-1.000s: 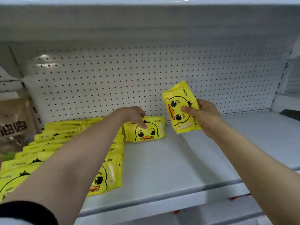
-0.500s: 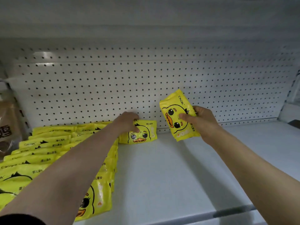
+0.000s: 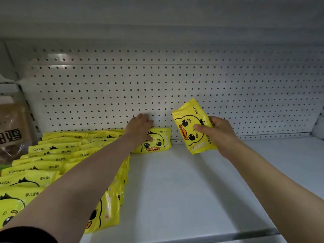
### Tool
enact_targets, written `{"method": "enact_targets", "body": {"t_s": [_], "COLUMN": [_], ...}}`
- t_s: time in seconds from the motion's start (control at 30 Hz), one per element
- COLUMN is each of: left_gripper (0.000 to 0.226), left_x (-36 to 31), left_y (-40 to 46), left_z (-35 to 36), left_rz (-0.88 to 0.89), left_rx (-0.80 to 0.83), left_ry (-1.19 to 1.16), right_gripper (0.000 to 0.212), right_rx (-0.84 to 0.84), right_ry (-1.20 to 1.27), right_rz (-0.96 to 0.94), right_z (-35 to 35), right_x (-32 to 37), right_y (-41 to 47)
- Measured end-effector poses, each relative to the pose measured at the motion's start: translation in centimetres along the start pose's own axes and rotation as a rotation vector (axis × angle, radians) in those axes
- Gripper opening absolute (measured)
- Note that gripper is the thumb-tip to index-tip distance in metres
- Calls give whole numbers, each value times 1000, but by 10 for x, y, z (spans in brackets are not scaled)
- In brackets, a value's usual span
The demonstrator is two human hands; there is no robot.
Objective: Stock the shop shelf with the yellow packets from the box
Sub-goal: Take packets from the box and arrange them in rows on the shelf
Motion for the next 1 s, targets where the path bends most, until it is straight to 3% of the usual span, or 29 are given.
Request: {"method": "enact_targets", "body": {"t_s": [0.4,0.47,0.57,0.63,0.73,0.87,1.0], "left_gripper": [61,59,53,48,49,66,48], "left_x": [-12,0,18,18,0,-25,-6], "left_y": [3,2,-4,-9,-15,-20,-28], "left_z": [-8,-8,-15,-34,-64,-57,-29], "left_rz": [69,-7,-134,-127,11,142,31], "left_rx": [-58,-73,-136,-215,-227,-8,80], "left_ry": [87,-102,-662,-922,-1080,-889,-688], "right_gripper": [24,24,22,23,26,36,53], "right_rx": [12,26,56,86,184,350,375], "right_ry": [7,-4,-34,-110,-328,-616,-701], "right_rz": [19,27,24,27,36,-77,-153], "right_z": [2,5,8,11,28,82,126], "right_x": [-8,-8,-6,-7,-8,5,4], "right_y": [2,3,6,12,22,26,35]}}
Point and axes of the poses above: each hand's wrist, its own y-axis towards the middle knuckle, its own z-axis out of the palm, x = y × z, the point moved 10 cm from there along y, towards the middle knuckle, and after that the axes turned 8 degrees about z, right-handed, at the moved point
